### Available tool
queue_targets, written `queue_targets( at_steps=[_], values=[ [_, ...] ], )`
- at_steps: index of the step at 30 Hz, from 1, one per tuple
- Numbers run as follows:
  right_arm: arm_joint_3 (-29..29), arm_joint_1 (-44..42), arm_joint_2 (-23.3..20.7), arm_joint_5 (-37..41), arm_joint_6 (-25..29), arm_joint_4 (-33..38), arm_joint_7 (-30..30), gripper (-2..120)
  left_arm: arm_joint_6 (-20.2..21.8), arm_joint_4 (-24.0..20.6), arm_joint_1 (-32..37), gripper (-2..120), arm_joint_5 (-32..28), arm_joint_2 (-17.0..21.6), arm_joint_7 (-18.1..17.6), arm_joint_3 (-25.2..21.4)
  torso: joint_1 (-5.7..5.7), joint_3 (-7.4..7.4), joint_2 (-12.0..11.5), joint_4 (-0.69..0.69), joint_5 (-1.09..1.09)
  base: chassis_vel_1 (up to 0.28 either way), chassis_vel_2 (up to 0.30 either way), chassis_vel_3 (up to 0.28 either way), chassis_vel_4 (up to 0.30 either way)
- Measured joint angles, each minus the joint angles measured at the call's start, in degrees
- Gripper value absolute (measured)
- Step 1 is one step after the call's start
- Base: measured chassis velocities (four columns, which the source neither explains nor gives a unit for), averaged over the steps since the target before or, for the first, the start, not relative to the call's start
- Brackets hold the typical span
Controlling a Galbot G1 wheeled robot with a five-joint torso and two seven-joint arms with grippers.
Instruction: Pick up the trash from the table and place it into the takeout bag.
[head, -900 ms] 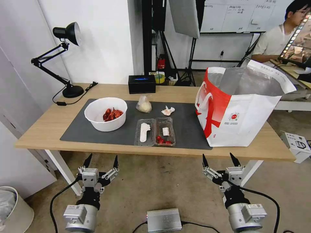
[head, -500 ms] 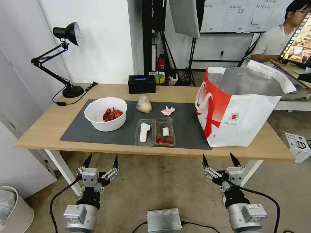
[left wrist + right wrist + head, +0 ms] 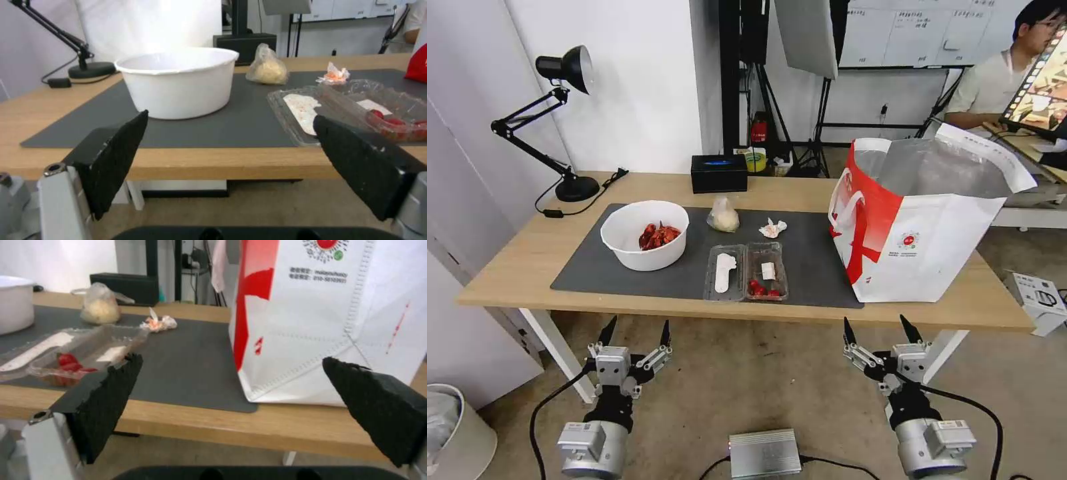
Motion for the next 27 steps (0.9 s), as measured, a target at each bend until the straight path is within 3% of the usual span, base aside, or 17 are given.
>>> queue_targets(
  at_steps=[1,4,5,7,9,13,17,27],
  values=[
    [13.12,0.14,-8.39,12.86,-9.97,2.12,3.97,100,2.80,0.86,-3.18,100,-6.88,2.53,0.39,-0.60,0.00,0.00,0.00,-0.01,0.00,0.000,0.000,0.000,0.000],
    [13.12,0.14,-8.39,12.86,-9.97,2.12,3.97,100,2.80,0.86,-3.18,100,-6.88,2.53,0.39,-0.60,0.00,0.00,0.00,-0.01,0.00,0.000,0.000,0.000,0.000],
    [19.62,0.28,-12.54,19.28,-14.94,3.21,5.91,100,5.38,1.68,-5.96,100,-13.14,4.79,0.97,-1.19,0.00,0.00,0.00,-0.01,0.00,0.000,0.000,0.000,0.000],
    [23.07,0.47,-14.89,22.98,-17.09,3.60,6.82,100,6.93,2.19,-7.60,100,-16.83,6.12,1.32,-1.54,0.00,0.00,0.00,-0.02,-0.03,0.000,0.000,0.000,0.000],
    [23.07,0.47,-14.89,22.98,-17.09,3.60,6.82,100,6.93,2.19,-7.60,100,-16.83,6.12,1.32,-1.54,0.00,0.00,0.00,-0.02,-0.03,0.000,0.000,0.000,0.000],
    [23.55,1.19,-16.04,25.66,-15.90,2.76,6.16,100,9.76,3.11,-10.84,100,-23.74,8.69,2.23,-2.19,0.01,0.00,0.00,-0.03,-0.01,0.000,0.000,0.000,0.000],
    [23.30,1.29,-16.14,25.67,-15.23,2.37,5.86,100,11.76,4.30,-12.26,100,-28.51,10.40,5.88,-2.87,0.00,0.00,0.00,-0.02,-0.01,0.000,0.000,0.000,0.000],
    [23.19,1.44,-16.33,25.93,-14.27,1.93,5.39,100,12.21,4.66,-12.31,100,-30.36,10.70,6.69,-2.62,0.01,0.01,0.00,-0.01,-0.01,0.000,0.000,0.000,0.000]
  ],
)
